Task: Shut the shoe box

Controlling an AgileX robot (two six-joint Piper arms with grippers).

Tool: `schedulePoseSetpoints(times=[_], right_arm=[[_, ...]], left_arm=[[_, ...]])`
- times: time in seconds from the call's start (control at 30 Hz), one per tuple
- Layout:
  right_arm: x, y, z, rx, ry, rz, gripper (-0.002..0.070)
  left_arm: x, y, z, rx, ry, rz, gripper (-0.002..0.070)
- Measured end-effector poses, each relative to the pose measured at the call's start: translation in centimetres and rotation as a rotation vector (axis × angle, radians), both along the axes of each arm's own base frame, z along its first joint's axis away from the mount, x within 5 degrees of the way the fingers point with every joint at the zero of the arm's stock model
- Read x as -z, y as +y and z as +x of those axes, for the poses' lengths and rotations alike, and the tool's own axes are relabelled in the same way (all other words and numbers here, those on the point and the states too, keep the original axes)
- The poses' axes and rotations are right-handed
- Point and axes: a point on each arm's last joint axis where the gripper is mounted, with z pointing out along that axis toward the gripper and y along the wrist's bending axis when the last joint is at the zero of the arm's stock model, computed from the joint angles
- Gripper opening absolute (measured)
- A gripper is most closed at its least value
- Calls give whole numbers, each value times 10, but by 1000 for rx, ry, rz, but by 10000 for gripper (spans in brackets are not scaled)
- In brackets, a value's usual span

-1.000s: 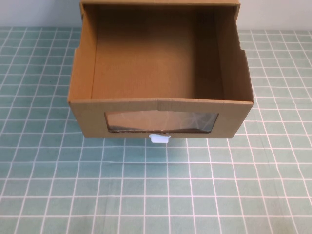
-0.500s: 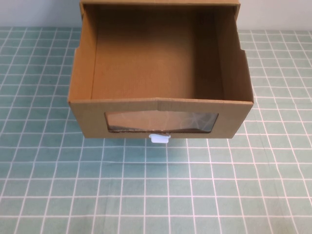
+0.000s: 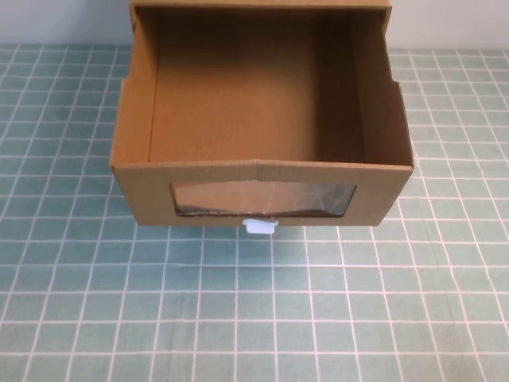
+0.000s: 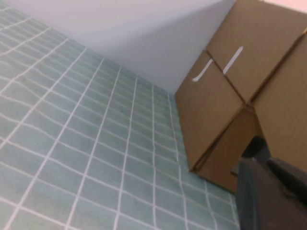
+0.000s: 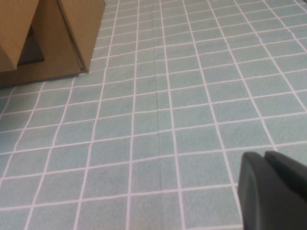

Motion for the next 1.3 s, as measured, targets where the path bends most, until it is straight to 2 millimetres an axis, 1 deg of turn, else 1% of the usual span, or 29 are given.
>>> schedulePoseSetpoints(times=[0.13,0.17,0.23,0.33,0.43,0.5,0.53,0.6,0.7,0.73,0.83,0.9,1.0,1.1,1.13,1.3], right_arm=[[0,0,0,0,0,0,-11],[0,0,0,0,0,0,-11],[0,0,0,0,0,0,-11],[0,0,0,0,0,0,-11],[0,0,0,0,0,0,-11],[0,0,0,0,0,0,-11],[0,0,0,0,0,0,-11],[0,0,0,0,0,0,-11],[0,0,0,0,0,0,-11],[0,0,0,0,0,0,-11],[0,0,0,0,0,0,-11],[0,0,0,0,0,0,-11],[0,0,0,0,0,0,-11],[0,0,0,0,0,0,-11],[0,0,0,0,0,0,-11],[0,0,0,0,0,0,-11]], left_arm=[[-2,0,0,-1,1,-73,-5],[-4,-1,-1,9,18,-93,-5],[-16,-4,-1,33,74,-105,-5],[-48,-8,1,86,176,-41,-5],[-89,-14,9,164,290,90,-5],[-116,-17,22,220,349,177,-5],[-126,-18,29,239,360,209,-5],[-150,-22,50,285,359,290,-5],[-176,-27,87,348,367,371,-5],[-183,-28,98,369,376,390,-5],[-205,-35,139,448,384,447,-5],[-212,-40,170,501,388,469,-5],[-217,-45,213,547,384,485,-5],[-221,-53,246,577,360,520,-5],[-225,-56,254,585,342,533,-5],[-225,-82,298,630,269,598,-5]])
